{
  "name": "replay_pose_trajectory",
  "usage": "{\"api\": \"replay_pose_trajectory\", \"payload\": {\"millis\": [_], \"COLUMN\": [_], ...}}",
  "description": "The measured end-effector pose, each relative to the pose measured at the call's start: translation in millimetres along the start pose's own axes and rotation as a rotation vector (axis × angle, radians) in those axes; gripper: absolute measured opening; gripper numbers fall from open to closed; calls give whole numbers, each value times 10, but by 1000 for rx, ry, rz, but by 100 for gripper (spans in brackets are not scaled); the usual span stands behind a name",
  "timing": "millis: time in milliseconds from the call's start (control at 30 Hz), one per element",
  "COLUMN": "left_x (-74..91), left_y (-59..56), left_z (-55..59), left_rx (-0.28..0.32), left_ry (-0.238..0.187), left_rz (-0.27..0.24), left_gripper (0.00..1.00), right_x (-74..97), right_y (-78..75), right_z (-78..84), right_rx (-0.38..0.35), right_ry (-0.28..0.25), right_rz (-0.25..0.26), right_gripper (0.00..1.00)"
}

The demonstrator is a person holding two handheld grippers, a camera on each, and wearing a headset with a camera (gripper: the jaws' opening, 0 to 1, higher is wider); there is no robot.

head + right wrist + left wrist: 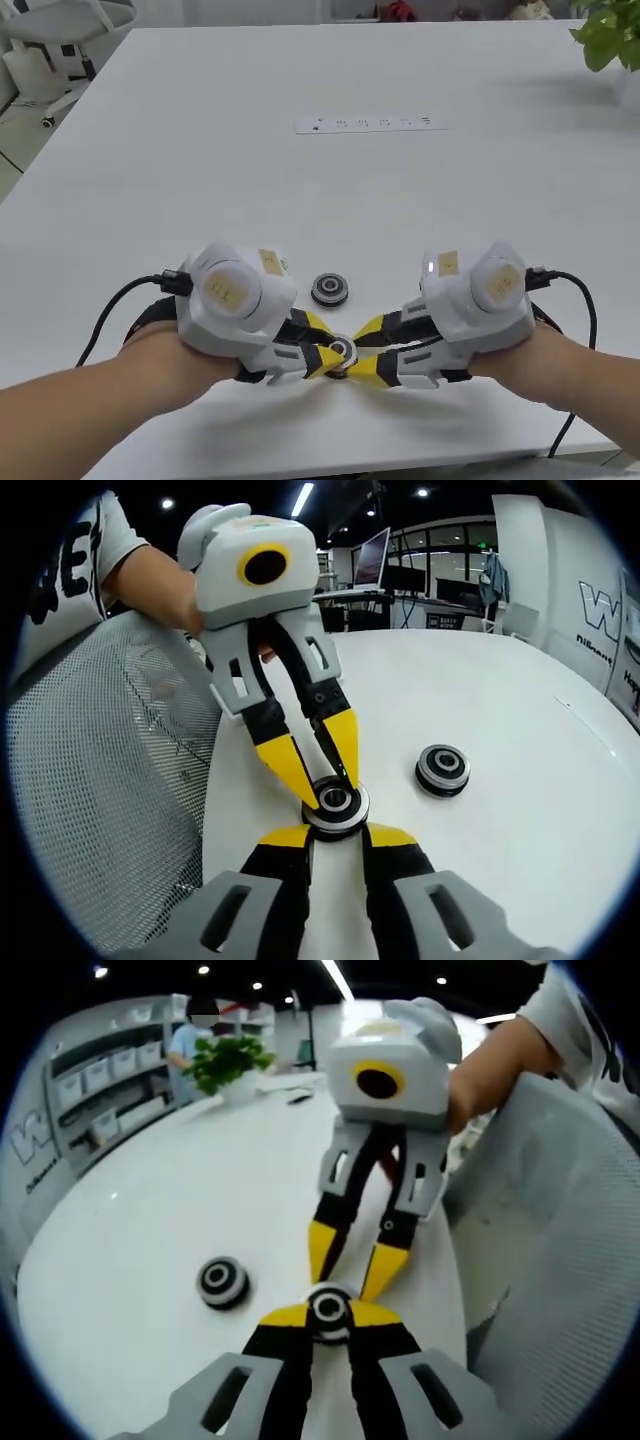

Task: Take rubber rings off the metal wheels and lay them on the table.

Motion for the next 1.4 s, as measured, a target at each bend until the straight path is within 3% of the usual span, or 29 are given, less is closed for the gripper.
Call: {"api": "replay_pose_trajectory", "payload": {"millis": [700, 1400], "left_x": [3, -4], "left_y": [-3, 6], "left_z": [1, -3], "left_rx": [0, -3], "left_ry": [2, 5], "left_rz": [-7, -15], "left_gripper": [13, 12], "right_x": [27, 81], "right_y": [-40, -83], "right_z": [39, 42], "right_rx": [-85, -214], "right_ry": [10, -17], "right_rz": [12, 20], "right_gripper": [4, 0]}}
Point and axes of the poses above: the centre of the closed fingertips' face, and the gripper's own axes: x roughly backward along the fingers, y roughly to its left, z roughly out of its underside, the point moved 6 cm from there along x, roughly backward along the fingers, and after that the axes turned 1 degree about -x, right-handed, at the moved point
